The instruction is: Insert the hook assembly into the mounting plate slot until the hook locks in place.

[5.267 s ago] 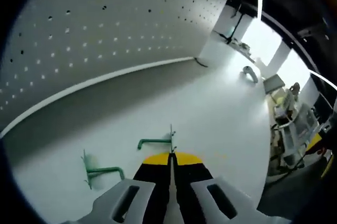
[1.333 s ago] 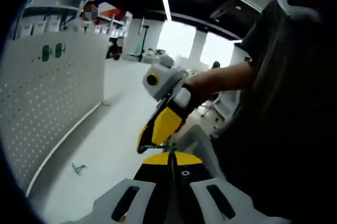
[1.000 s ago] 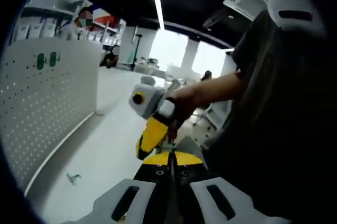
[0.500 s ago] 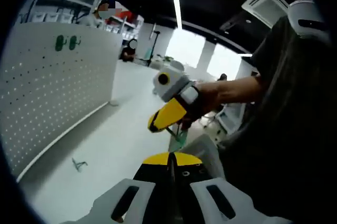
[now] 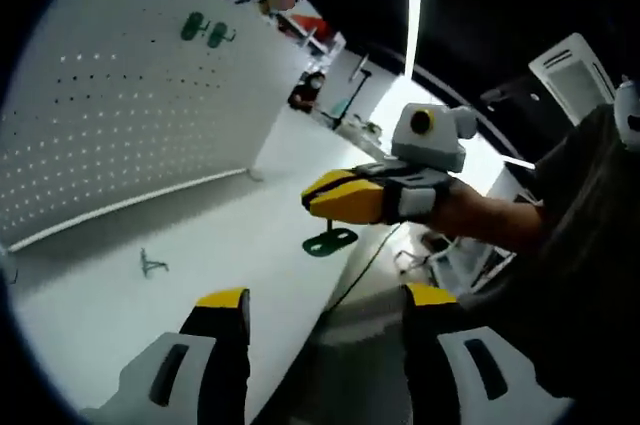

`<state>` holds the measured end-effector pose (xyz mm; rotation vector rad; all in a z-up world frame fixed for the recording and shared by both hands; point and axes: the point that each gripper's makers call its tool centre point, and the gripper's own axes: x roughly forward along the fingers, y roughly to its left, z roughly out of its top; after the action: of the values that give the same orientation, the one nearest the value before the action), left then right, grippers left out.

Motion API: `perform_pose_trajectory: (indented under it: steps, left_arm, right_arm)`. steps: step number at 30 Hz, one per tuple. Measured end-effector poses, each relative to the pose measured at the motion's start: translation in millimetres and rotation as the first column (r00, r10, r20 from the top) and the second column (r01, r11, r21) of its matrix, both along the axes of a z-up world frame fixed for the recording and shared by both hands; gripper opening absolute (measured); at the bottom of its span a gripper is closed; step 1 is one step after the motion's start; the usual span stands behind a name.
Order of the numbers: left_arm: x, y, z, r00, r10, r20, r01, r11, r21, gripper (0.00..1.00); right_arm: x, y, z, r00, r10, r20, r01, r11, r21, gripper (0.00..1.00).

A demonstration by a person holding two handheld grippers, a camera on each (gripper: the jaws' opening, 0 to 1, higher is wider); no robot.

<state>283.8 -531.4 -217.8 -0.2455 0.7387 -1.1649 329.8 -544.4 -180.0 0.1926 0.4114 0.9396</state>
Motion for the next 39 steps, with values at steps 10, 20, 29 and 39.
perform_pose_trajectory:
  steps: [10,20,29,39]
  left_arm:
    - [14.9,-12,10.5,0.995,0.092,0.031,-0.091,0.996,-0.026,0.59]
    - [19.9,-11,16.7,0.991,0.123,0.053,-0.121,0.992,-0.036,0.51]
    - [39.4,-14,10.4,0.944,0.255,0.211,-0.277,0.957,0.082,0.53]
    - [47.8,-9,7.7,0.916,0.286,0.281,-0.335,0.931,0.146,0.53]
  right_arm:
    - [-4,14,8.3,0.995,0.005,0.1,-0.005,1.0,-0.002,0.0]
    - [0,16,23.5,0.989,-0.01,0.148,0.009,1.0,0.009,0.0]
    - [19,12,14.2,0.968,-0.228,0.108,0.226,0.974,0.027,0.0]
    - [24,16,10.3,0.96,-0.25,0.125,0.253,0.968,-0.008,0.0]
